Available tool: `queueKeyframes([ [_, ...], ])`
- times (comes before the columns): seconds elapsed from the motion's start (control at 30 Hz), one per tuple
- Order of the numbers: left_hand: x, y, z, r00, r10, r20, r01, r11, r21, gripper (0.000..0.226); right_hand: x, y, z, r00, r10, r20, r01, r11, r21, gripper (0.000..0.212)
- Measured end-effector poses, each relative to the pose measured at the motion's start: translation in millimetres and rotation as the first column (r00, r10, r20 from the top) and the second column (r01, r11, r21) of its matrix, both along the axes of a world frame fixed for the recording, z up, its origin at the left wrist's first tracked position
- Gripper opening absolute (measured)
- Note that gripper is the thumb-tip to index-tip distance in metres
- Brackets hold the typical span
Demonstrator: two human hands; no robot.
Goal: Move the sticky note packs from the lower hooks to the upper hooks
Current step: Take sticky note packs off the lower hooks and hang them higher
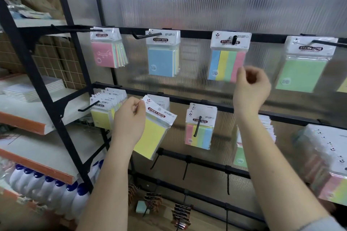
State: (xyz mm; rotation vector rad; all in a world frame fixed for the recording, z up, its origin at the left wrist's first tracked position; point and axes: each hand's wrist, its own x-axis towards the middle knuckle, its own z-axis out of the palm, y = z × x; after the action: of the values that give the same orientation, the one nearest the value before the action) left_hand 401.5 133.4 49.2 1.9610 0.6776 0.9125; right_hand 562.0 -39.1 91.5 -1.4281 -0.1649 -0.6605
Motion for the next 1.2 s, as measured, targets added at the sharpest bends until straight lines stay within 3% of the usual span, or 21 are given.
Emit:
queueKeyframes([
  [0.13,2,2,-2,0.999,0.003,0.039,-0.002,1.0,-0.018,0.025,-23,-1,-58,0.988,0.061,-0.141,-0.065,0.997,-0.028,0.006],
  [0.27,4,4,-2,0.998,0.005,0.061,-0.003,1.0,-0.031,0.026,-28,2,-112,0.941,0.079,-0.328,-0.154,0.965,-0.211,0.014],
  [0.4,3,5,-2,0.998,0.008,0.056,-0.006,0.999,-0.033,0.025,-26,6,-139,0.901,0.054,-0.431,-0.181,0.949,-0.259,0.021],
  [0.77,-9,14,0,0.997,0.017,0.077,-0.013,0.998,-0.061,0.024,-25,13,-143,0.893,0.011,-0.451,-0.156,0.945,-0.287,0.02],
  [0.97,-17,29,3,0.998,0.021,0.053,-0.02,1.0,-0.012,0.025,-28,24,-142,0.874,-0.006,-0.486,-0.112,0.971,-0.213,0.015],
  [1.2,-23,48,7,0.999,-0.016,0.044,0.016,1.0,-0.001,0.024,-39,32,-136,0.909,-0.018,-0.416,-0.071,0.978,-0.197,0.017],
])
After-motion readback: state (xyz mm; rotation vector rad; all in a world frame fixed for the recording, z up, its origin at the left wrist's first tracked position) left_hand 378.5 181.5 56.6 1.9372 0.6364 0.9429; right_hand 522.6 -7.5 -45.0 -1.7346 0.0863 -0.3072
